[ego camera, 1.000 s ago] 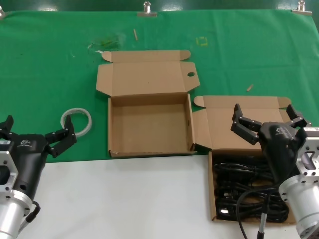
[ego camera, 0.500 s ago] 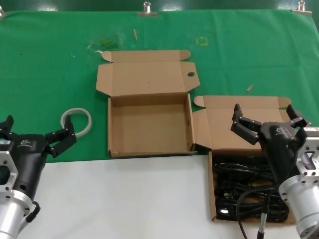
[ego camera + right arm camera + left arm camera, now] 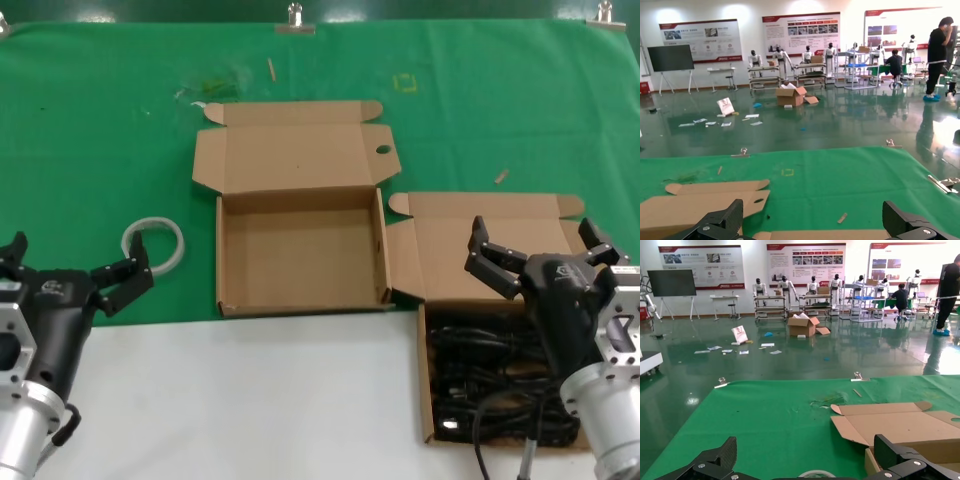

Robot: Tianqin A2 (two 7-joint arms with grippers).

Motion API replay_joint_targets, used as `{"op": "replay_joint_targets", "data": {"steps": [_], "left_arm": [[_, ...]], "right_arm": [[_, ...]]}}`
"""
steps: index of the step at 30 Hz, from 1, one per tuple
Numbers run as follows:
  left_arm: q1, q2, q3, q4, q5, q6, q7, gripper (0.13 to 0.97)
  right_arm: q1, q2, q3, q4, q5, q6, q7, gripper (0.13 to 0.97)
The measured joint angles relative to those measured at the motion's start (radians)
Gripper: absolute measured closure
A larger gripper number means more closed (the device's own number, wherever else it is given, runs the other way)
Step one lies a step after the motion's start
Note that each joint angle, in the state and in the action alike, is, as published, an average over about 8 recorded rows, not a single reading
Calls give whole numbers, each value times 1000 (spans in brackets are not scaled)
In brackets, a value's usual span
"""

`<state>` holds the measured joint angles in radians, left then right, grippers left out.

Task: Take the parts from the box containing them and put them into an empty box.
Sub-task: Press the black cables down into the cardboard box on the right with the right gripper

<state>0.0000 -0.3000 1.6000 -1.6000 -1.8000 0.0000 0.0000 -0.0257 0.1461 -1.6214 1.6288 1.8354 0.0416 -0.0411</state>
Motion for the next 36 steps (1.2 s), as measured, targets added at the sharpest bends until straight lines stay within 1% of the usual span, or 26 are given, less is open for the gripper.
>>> {"op": "replay_joint_targets", "data": {"steps": [5,9,16,21,29,33,36], "left_arm": [[0,0,0,0,0,0,0,132],[0,0,0,0,0,0,0,132],[0,0,0,0,0,0,0,132],[0,0,0,0,0,0,0,132],[0,0,0,0,0,0,0,132],[0,0,0,0,0,0,0,132],[0,0,0,0,0,0,0,132]], "right_arm": [[-26,0,-15,23,16,33,-16,129],[-52,0,-48,47,63,88,-61,129],[-114,0,-129,104,203,228,-209,129],[-156,0,-159,142,278,299,-308,129],[-205,0,-193,181,347,381,-459,129],[-226,0,-209,187,367,425,-541,129],[-243,0,-208,188,373,443,-581,129]]}}
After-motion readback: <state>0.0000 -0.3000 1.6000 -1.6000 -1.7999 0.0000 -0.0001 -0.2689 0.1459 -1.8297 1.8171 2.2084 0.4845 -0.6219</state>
